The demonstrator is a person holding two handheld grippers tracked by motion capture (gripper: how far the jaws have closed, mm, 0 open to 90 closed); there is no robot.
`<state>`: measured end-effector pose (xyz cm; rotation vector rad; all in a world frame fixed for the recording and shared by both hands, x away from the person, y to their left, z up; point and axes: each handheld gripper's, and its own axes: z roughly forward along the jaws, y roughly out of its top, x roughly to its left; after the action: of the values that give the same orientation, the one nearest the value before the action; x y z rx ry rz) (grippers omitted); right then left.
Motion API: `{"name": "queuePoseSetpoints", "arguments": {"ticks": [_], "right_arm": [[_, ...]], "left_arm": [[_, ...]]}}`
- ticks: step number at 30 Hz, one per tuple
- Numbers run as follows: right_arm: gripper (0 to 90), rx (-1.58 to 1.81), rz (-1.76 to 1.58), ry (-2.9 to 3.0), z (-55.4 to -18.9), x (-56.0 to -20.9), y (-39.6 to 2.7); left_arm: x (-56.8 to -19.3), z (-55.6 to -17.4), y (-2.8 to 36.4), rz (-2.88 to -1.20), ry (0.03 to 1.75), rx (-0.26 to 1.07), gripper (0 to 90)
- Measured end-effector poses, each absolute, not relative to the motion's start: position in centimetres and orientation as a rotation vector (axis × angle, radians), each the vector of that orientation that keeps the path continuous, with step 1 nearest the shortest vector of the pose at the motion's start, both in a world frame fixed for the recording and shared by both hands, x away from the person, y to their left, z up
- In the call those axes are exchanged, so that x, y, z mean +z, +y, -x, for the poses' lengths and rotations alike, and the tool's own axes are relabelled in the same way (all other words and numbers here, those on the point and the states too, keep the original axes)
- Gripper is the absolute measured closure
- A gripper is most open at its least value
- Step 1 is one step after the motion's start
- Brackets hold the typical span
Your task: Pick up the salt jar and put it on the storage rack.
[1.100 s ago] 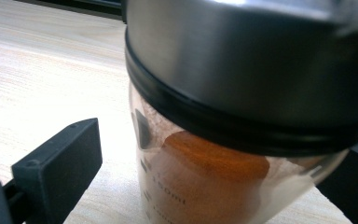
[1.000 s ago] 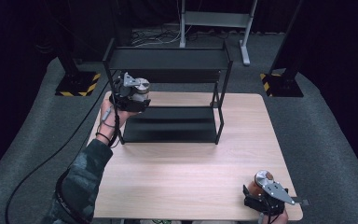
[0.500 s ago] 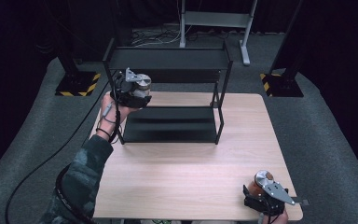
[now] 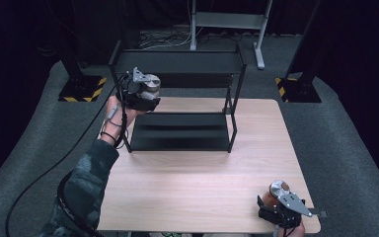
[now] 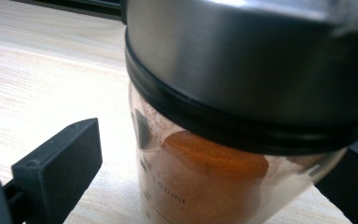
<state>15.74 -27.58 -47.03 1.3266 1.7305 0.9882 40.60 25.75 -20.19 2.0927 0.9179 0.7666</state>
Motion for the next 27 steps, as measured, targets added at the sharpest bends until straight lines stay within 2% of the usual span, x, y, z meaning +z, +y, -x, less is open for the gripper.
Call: {"name": "queuePoseSetpoints", "arguments": {"ticks": [27], "right_arm": [[0.0, 0.992, -1.325, 1.730, -15.7, -47.1, -27.7]], "left_arm": [[-17.6, -40.7, 25.1, -2.097, 0.894, 0.788, 30.8]]}}
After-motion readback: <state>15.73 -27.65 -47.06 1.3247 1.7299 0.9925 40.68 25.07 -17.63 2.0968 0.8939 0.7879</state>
